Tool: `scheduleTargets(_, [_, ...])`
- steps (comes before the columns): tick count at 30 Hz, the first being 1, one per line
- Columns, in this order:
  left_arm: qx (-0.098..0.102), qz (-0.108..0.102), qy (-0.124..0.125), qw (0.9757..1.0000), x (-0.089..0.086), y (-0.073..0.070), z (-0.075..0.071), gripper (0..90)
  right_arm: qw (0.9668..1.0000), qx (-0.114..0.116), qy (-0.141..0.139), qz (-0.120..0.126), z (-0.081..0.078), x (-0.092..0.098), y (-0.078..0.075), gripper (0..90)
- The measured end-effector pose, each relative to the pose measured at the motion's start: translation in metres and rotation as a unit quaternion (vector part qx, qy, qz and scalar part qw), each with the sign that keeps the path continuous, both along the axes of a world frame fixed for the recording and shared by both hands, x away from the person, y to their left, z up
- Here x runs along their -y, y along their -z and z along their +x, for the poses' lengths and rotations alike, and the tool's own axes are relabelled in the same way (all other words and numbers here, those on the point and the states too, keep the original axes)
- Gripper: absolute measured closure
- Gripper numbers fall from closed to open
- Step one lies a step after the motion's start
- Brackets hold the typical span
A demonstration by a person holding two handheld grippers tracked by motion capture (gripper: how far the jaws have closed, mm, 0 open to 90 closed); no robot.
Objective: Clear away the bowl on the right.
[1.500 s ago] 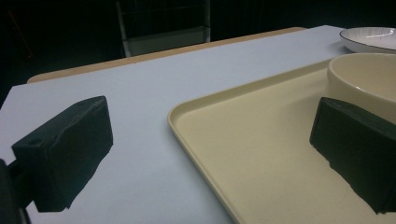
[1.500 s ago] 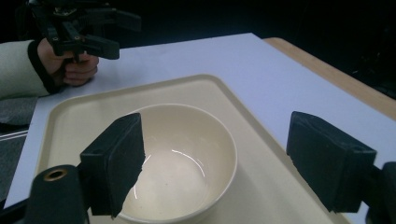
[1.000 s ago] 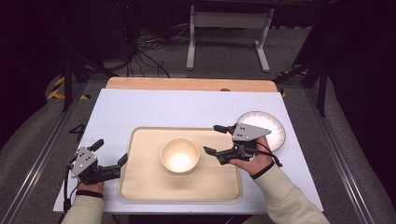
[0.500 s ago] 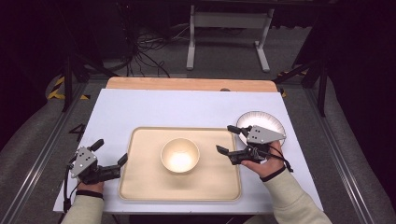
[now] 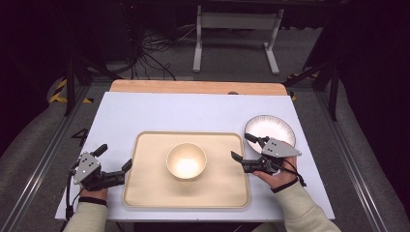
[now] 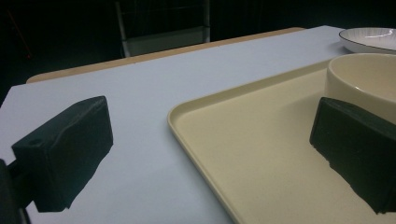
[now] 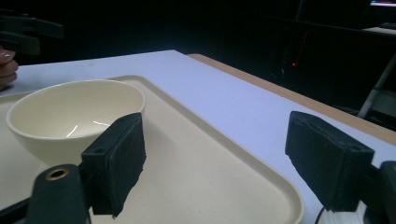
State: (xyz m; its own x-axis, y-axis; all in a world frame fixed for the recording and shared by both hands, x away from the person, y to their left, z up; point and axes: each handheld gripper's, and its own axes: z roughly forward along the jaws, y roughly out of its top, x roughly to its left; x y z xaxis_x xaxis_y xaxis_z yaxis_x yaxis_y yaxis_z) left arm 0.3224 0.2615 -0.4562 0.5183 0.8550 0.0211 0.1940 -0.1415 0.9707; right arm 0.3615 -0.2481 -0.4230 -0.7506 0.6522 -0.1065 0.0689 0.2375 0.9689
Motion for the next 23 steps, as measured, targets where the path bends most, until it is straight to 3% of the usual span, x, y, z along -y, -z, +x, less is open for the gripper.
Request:
scheduleTargets(15, [-0.001, 0.000, 0.000, 1.0000, 0.000, 0.000, 0.000, 0.2, 0.9995, -0.029, -0.002, -0.009, 0.002, 0.004, 0.026, 20.4])
scheduleTargets(23, [-0.004, -0.002, 0.004, 1.0000, -0.001, 0.000, 0.000, 0.2, 0.9994, -0.033, -0.001, -0.010, 0.002, 0.004, 0.029, 20.6])
